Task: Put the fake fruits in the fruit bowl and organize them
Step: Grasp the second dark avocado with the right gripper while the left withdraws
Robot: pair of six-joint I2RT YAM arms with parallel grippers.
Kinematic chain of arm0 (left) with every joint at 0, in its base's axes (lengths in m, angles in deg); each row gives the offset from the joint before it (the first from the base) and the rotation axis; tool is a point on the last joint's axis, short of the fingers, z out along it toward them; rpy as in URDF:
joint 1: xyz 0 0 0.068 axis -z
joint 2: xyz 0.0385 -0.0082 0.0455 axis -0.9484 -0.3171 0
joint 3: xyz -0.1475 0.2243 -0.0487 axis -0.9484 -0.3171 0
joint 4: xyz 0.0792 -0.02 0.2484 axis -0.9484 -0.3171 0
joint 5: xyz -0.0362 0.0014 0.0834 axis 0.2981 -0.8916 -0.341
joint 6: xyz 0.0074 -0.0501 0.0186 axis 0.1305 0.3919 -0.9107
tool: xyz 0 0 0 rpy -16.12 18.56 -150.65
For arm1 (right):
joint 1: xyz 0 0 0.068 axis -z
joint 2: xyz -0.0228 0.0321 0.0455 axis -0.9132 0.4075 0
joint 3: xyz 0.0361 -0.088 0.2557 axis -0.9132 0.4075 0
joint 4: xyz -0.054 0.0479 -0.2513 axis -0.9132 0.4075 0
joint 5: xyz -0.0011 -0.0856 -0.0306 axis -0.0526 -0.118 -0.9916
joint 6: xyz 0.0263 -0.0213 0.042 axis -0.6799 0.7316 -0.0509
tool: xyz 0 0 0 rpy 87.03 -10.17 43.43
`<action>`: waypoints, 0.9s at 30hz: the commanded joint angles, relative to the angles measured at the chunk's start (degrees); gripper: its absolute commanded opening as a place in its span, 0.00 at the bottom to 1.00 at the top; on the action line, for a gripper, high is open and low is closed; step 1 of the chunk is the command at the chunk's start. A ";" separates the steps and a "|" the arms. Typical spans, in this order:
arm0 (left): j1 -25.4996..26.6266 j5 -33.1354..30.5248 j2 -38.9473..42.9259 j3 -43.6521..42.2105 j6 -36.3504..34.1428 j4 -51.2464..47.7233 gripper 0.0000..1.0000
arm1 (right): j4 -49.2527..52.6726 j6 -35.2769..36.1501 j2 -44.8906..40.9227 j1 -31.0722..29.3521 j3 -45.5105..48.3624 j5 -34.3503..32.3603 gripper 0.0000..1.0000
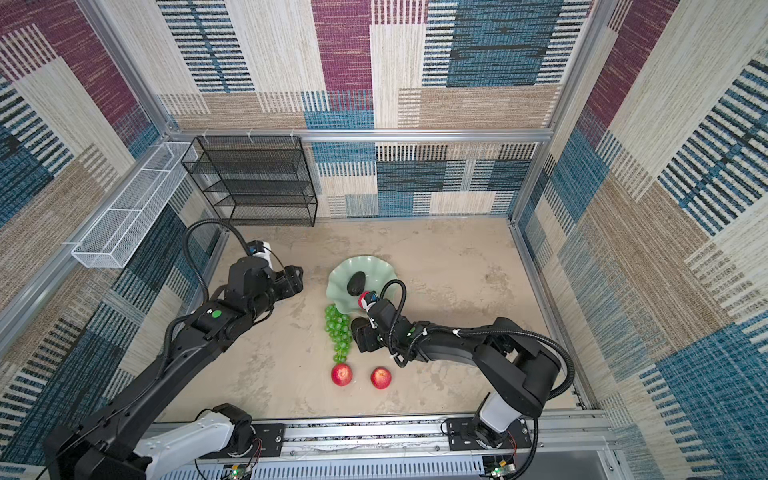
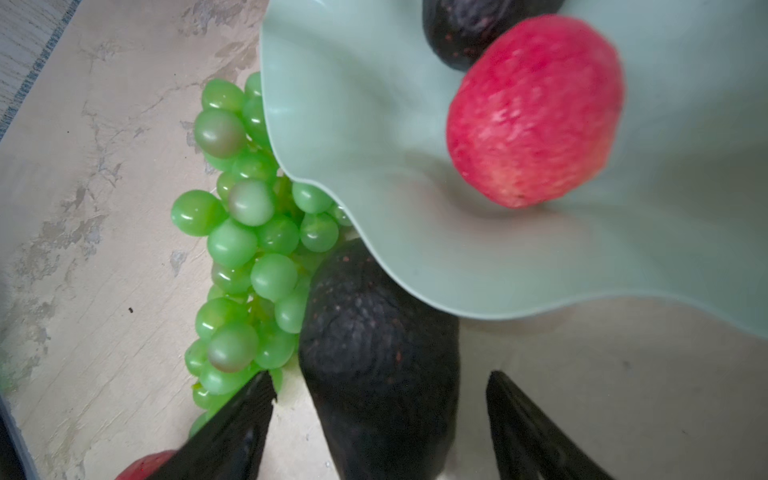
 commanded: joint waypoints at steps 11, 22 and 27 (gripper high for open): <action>-2.72 -4.94 8.07 -7.26 4.67 -2.65 0.76 | 2.39 -5.27 -4.55 -2.16 5.10 -5.32 0.44; -2.94 -1.31 4.73 -7.89 5.55 -1.14 0.76 | 16.52 -2.96 -27.16 3.06 4.43 -11.87 0.45; -3.04 -0.18 5.91 -7.22 5.00 -3.82 0.76 | 10.17 5.91 -16.42 10.68 -5.32 -8.00 0.44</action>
